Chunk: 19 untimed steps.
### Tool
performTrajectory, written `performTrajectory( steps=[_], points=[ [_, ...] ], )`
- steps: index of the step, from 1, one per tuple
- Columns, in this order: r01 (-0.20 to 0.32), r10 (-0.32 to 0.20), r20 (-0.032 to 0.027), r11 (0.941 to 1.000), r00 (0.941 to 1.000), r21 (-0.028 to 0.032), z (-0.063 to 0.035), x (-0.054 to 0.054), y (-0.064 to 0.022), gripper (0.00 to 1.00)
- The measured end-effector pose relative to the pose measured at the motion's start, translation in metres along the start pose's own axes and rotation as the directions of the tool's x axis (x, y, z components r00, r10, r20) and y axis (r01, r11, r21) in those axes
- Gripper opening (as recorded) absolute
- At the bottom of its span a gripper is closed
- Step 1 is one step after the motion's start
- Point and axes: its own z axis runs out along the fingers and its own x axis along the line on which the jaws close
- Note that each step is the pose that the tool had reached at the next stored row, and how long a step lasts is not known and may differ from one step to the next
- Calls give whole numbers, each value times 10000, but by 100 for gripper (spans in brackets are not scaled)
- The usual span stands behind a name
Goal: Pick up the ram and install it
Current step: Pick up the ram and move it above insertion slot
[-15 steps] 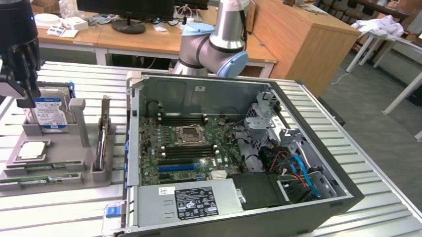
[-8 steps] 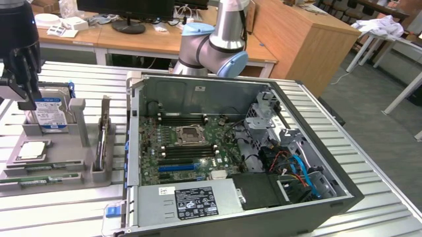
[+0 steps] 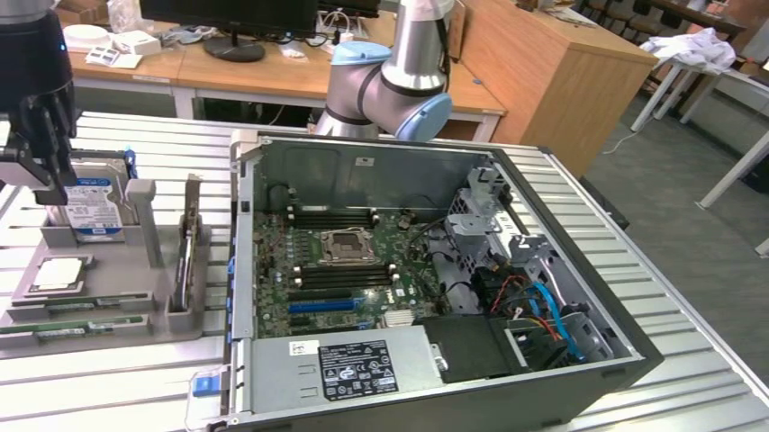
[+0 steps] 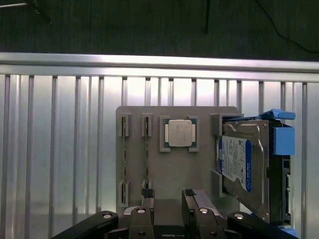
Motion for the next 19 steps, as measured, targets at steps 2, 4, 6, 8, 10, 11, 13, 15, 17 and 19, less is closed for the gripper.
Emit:
performTrajectory(
  steps=[2, 4, 6, 8, 10, 11, 13, 15, 17, 19],
  points=[
    [0, 0, 0, 10000, 10000, -1, 14, 0, 0, 36],
    [2, -2, 0, 10000, 10000, 0, 30, 1, -1, 36],
    [3, -3, 0, 10000, 10000, 0, 48, 1, -1, 36],
    [4, -4, 0, 10000, 10000, -1, 68, 2, -2, 36],
    [5, -5, -1, 10000, 10000, -1, 86, 3, -2, 36],
    [6, -6, 0, 10000, 10000, 0, 95, 3, -3, 36],
    [8, -8, 0, 10000, 10000, 0, 113, 4, -4, 36],
    [10, -10, 0, 10000, 10000, 0, 131, 4, -4, 36],
    [11, -11, -1, 10000, 10000, -1, 147, 5, -4, 36],
    [13, -13, 0, 10000, 10000, 1, 164, 5, -5, 36]
  ],
)
